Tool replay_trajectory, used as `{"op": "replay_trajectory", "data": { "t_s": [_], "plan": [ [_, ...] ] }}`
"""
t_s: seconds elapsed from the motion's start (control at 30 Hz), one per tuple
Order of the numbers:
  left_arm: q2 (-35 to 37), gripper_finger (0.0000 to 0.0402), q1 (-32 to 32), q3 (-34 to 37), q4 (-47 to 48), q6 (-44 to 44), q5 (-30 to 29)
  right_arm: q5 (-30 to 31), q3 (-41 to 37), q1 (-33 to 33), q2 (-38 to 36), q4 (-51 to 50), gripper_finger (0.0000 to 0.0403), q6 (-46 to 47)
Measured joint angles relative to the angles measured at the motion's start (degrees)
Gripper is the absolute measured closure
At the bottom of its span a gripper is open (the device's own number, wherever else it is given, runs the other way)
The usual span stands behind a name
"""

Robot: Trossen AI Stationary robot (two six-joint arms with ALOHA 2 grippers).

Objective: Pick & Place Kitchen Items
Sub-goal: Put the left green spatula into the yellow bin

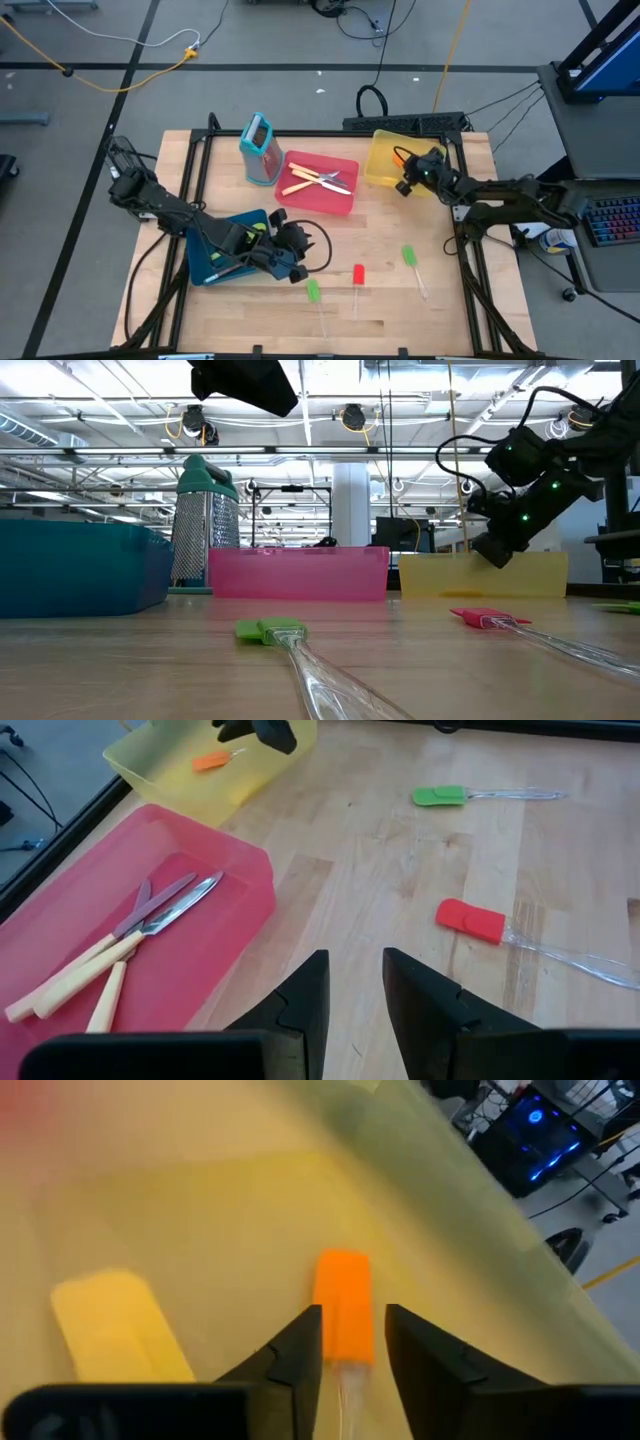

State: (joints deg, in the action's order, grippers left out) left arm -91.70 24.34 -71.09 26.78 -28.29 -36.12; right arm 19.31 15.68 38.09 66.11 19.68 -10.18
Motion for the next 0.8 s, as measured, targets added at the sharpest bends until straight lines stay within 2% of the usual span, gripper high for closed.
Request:
{"op": "replay_trajectory", "data": {
  "t_s": [0.17,0.4,0.6,0.8],
  "plan": [
    [0.00,0.0300,0.00,0.00,0.01,0.11,0.00,0.07,0.00,-0.63,-1.55,1.93,0.0272,1.83],
    [0.00,0.0300,0.00,0.00,0.03,0.70,0.02,0.07,0.00,-4.28,-7.68,2.39,0.0279,5.05],
    [0.00,0.0300,0.00,0.00,0.03,0.81,0.00,0.07,0.00,-10.24,-15.54,2.32,0.0283,5.99],
    [0.00,0.0300,0.00,0.00,0.01,0.83,0.00,-1.94,0.00,-19.45,-21.57,2.07,0.0268,8.19]
  ]
}}
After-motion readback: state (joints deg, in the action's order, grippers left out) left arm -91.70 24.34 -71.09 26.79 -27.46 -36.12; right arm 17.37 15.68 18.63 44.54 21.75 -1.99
